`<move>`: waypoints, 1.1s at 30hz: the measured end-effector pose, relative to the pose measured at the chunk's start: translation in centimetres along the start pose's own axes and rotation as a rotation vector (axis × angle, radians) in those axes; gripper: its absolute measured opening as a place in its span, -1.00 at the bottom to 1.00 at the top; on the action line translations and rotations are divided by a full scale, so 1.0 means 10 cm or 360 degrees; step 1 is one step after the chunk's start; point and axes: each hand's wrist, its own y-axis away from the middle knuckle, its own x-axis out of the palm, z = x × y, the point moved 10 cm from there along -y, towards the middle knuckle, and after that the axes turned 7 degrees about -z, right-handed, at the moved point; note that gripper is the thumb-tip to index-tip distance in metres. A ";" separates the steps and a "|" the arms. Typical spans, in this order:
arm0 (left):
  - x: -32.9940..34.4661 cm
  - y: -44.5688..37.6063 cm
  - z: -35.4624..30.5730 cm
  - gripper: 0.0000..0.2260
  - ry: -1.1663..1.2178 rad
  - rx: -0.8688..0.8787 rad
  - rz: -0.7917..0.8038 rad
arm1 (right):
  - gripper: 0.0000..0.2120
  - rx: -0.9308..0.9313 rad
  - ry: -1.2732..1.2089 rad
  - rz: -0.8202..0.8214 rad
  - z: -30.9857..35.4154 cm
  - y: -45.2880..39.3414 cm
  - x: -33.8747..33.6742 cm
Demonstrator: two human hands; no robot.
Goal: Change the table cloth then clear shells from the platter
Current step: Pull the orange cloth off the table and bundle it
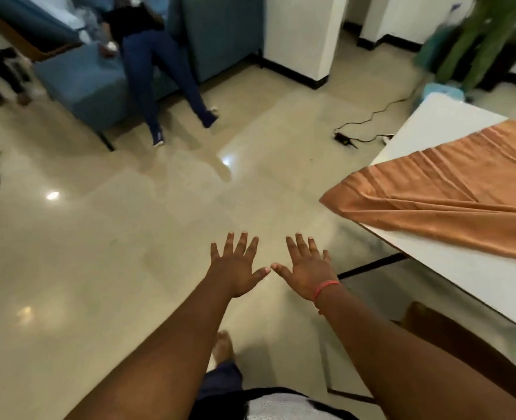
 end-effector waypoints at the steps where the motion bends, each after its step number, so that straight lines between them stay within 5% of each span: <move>1: -0.08 -0.22 -0.05 -0.25 -0.0013 0.0069 0.0009 | -0.17 0.0070 -0.0011 -0.0014 -0.09 -0.13 -0.05; 13: -0.28 -2.23 -1.13 -0.28 0.0032 0.0780 0.0396 | -0.27 0.0879 -0.0130 -0.0229 -1.58 -0.92 -0.57; 20: -0.09 -3.05 -1.98 -0.39 0.0985 0.0425 0.0693 | -0.43 0.0777 -0.0055 -0.0237 -2.23 -1.34 -0.62; 23: -0.10 -3.29 -2.23 -0.74 0.0755 0.0508 0.0739 | -0.59 0.0621 -0.0004 -0.0313 -2.31 -1.47 -0.75; 27: -0.31 -3.41 -2.64 -0.87 0.0455 0.0848 0.0867 | -0.87 0.0599 -0.0472 -0.0202 -2.50 -1.64 -0.79; 30: -0.62 -3.71 -2.97 -0.88 0.0679 0.0822 0.0831 | -0.85 0.0583 -0.1013 -0.0169 -2.63 -1.78 -0.94; 33: -0.74 -4.08 -3.13 -0.92 0.0669 0.0776 0.0686 | -0.82 0.0662 -0.1081 -0.0209 -2.72 -1.90 -1.19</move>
